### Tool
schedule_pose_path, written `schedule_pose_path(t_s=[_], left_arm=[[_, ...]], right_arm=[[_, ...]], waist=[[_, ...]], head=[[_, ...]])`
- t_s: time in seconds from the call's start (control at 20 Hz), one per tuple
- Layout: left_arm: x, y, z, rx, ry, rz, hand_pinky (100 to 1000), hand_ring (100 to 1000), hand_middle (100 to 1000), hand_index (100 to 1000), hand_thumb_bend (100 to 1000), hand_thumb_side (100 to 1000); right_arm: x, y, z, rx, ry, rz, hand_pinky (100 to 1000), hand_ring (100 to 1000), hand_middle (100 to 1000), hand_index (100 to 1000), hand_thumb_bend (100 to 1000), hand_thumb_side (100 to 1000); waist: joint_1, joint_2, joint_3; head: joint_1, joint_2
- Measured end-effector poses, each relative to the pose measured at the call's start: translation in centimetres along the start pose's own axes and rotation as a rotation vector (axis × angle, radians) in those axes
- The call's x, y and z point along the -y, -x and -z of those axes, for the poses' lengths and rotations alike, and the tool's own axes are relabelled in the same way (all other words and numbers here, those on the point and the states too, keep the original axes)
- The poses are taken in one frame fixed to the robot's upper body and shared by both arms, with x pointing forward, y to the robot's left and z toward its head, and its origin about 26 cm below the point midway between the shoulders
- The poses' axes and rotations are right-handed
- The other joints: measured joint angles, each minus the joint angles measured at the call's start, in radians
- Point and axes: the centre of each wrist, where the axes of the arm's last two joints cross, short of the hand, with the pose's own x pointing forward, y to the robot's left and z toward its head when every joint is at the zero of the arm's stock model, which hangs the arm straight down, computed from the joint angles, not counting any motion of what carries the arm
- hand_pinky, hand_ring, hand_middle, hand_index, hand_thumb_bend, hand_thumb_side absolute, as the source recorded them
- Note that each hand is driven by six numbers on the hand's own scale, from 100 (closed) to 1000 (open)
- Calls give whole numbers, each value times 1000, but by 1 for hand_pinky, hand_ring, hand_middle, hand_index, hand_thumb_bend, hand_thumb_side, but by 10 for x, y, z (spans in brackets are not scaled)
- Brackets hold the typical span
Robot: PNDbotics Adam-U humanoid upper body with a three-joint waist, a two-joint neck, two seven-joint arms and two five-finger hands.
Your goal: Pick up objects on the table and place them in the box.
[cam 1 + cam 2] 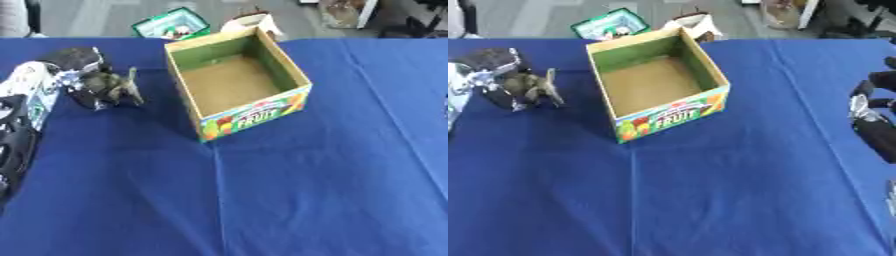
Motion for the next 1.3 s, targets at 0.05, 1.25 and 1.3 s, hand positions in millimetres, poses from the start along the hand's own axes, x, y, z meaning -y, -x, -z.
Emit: schedule_pose_path(t_s=[0.05,1.25,1.3], left_arm=[[-2,0,0,8,0,-5,446,205,156,274,258,100],[-88,-88,25,212,-393,25,454,229,177,302,276,100],[-85,-93,29,217,-396,26,454,231,179,304,278,100]], right_arm=[[0,0,0,0,0,0,562,749,652,847,100,181],[-5,-1,1,8,-41,10,564,750,652,848,100,176],[-6,-1,1,9,-45,11,564,750,652,848,100,176]], waist=[[0,0,0],[0,-10,-42],[0,-10,-47]], head=[[0,0],[47,8],[50,8]])
